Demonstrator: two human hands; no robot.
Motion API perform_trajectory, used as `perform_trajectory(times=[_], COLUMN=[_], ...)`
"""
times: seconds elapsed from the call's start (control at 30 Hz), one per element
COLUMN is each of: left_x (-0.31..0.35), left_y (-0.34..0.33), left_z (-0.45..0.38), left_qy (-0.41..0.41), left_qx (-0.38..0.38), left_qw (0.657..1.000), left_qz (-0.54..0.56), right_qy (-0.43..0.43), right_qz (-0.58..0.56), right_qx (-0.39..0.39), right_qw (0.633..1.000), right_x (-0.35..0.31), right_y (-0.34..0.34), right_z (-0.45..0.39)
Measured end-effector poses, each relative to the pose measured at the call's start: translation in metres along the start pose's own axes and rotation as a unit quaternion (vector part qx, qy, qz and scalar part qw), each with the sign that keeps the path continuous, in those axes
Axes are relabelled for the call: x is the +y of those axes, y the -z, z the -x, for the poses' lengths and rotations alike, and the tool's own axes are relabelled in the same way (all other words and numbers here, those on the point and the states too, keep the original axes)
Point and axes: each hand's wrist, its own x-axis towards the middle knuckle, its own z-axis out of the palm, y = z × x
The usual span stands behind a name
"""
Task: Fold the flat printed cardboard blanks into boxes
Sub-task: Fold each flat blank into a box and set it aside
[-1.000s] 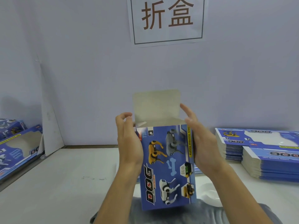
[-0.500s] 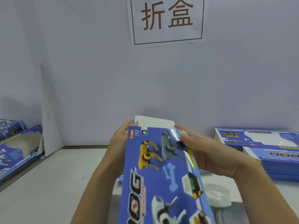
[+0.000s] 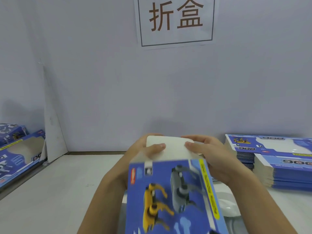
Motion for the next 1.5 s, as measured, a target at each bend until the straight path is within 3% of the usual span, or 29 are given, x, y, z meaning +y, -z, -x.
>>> perform_trajectory(times=[0.2,0.47,0.87,1.0,1.17,1.27,1.4,1.5], left_x=[-0.008,-0.008,-0.01,0.0,0.002,0.007,-0.005,-0.007], left_y=[0.003,0.002,0.003,-0.008,-0.008,-0.007,0.014,0.02], left_z=[0.007,0.007,0.007,0.004,0.016,0.015,0.033,0.034], left_qy=[-0.035,-0.066,-0.078,-0.056,-0.027,-0.019,-0.009,-0.012], left_qx=[0.007,0.032,-0.002,0.027,-0.131,-0.094,-0.22,-0.201], left_qw=[0.999,0.997,0.996,0.997,0.976,0.985,0.969,0.975], left_qz=[0.026,-0.008,0.045,0.045,0.174,0.143,0.117,0.09], right_qy=[-0.009,-0.012,0.011,0.036,0.071,0.091,0.124,0.141], right_qz=[0.022,-0.032,-0.053,-0.103,-0.197,-0.248,-0.278,-0.325], right_qx=[-0.012,-0.021,0.002,0.075,0.212,0.309,0.373,0.38], right_qw=[1.0,0.999,0.999,0.991,0.954,0.914,0.876,0.854], right_x=[0.003,0.006,0.005,0.005,0.001,-0.001,0.0,0.0], right_y=[-0.004,-0.004,-0.004,0.002,0.026,0.039,0.045,0.043], right_z=[0.0,0.001,-0.001,-0.002,-0.001,0.002,0.004,0.004])
